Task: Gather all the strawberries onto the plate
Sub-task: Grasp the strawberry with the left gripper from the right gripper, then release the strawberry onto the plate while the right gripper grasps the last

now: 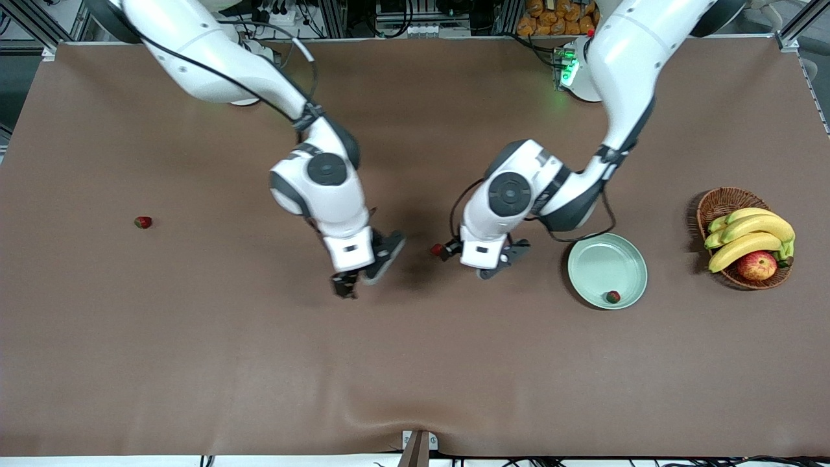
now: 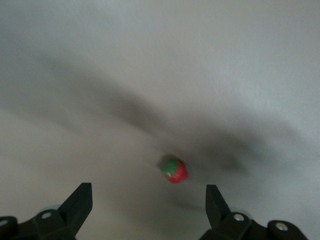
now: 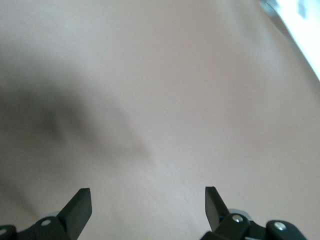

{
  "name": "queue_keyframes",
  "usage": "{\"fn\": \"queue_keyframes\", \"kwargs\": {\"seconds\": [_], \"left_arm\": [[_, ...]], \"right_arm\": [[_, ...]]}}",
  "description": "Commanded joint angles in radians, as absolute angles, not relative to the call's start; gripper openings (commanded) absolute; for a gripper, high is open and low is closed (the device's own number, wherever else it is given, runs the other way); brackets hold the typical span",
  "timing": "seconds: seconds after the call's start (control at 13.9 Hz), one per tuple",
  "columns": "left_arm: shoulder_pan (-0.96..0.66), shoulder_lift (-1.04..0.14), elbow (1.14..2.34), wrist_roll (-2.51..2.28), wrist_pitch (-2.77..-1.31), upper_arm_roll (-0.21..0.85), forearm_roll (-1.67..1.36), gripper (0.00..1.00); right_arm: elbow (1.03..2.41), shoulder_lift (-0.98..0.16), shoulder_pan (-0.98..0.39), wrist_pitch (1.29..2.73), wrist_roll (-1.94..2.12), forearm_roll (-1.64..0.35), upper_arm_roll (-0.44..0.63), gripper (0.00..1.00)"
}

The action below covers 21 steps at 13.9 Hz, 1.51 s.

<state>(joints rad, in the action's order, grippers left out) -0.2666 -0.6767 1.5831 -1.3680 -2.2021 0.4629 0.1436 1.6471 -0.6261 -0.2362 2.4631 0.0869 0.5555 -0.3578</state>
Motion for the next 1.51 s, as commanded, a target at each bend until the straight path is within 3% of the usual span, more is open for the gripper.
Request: {"fn": "queue_keyframes", "kwargs": {"seconds": [0.0,0.29,0.79,1.01,1.08,1.44], "left_arm": [[-0.362,-0.732,1.525,-1.449,-2.218,0.395,0.164,0.90],[-0.521,-0.804,1.465,-1.525,-2.244,0.253,0.161,0.79],[-0.529,-0.845,1.463,-1.525,-2.284,0.250,0.163,0.59],[-0.526,-0.844,1.463,-1.514,-2.289,0.252,0.164,0.13],[-0.523,-0.835,1.465,-1.505,-2.289,0.250,0.167,0.03],[-0.404,-0.689,1.477,-1.438,-2.199,0.250,0.169,0.00]], "right_arm": [[1.772,-0.539,-0.138,2.445,-0.073,0.574,-0.380,1.00],[1.773,-0.500,-0.031,2.285,-0.234,0.566,-0.382,1.00],[1.773,-0.419,0.242,1.981,-0.247,0.322,-0.382,1.00],[1.776,-0.431,0.401,1.921,-0.245,0.272,-0.379,1.00],[1.796,-0.434,0.446,1.921,-0.247,0.272,-0.379,1.00],[1.862,-0.474,0.662,1.960,-0.177,0.267,-0.380,1.00]]}}
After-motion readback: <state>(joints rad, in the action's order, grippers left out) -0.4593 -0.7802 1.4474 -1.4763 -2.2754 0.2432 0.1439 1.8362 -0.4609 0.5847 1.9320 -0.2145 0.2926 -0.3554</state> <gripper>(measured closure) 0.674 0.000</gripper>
